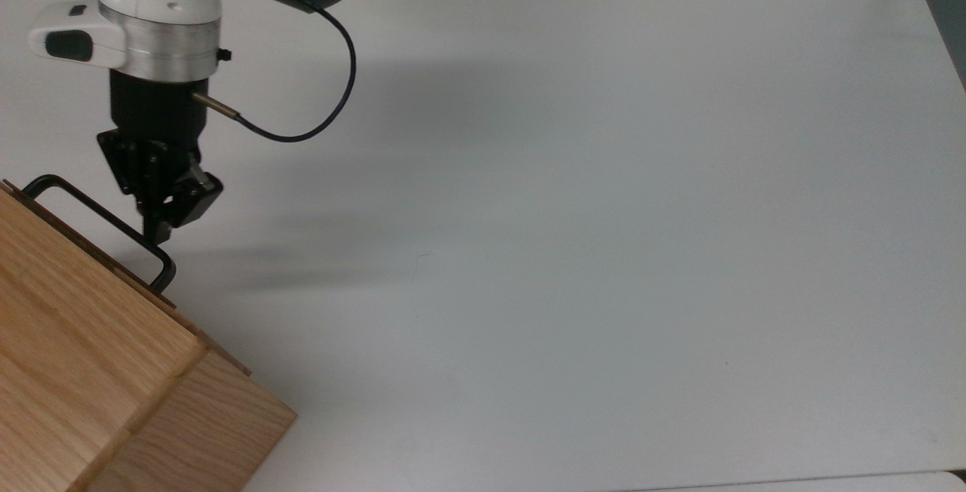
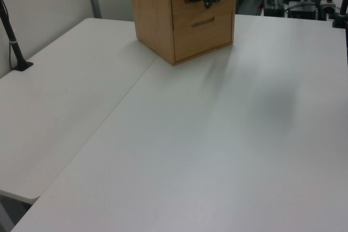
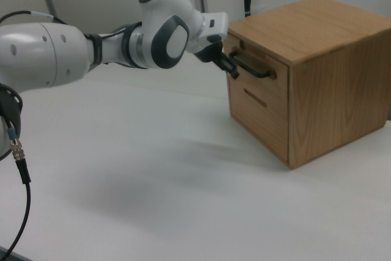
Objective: Close the drawer by sliding it
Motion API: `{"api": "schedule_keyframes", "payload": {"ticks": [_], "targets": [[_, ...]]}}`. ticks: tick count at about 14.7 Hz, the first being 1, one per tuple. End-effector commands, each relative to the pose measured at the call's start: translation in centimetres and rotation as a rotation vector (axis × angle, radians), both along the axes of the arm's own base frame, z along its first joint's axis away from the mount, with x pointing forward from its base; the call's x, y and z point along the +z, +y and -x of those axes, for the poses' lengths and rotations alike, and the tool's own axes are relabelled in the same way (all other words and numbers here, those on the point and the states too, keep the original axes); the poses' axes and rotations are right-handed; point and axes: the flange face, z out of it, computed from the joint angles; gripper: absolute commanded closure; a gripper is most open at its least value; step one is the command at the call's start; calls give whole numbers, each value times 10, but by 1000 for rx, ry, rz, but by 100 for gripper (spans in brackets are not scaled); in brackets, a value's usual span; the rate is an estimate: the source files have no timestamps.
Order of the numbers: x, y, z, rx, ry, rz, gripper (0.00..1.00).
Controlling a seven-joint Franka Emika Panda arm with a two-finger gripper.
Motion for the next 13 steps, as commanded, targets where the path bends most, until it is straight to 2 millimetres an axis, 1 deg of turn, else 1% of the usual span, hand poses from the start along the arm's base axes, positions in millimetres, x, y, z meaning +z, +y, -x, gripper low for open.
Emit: {"api": "schedule_keyframes", "payload": {"ticks": [1,3,6,9,10,11,12,13], "targets": [[8,61,18,98,204,7,100],[20,90,35,125,297,-16,100],[41,136,71,203,411,-27,100],[65,165,114,314,525,-60,100],[75,175,138,380,581,-62,100],[75,188,157,434,616,-51,100],[77,194,166,455,618,-44,100],[76,195,170,457,623,-44,100]]}}
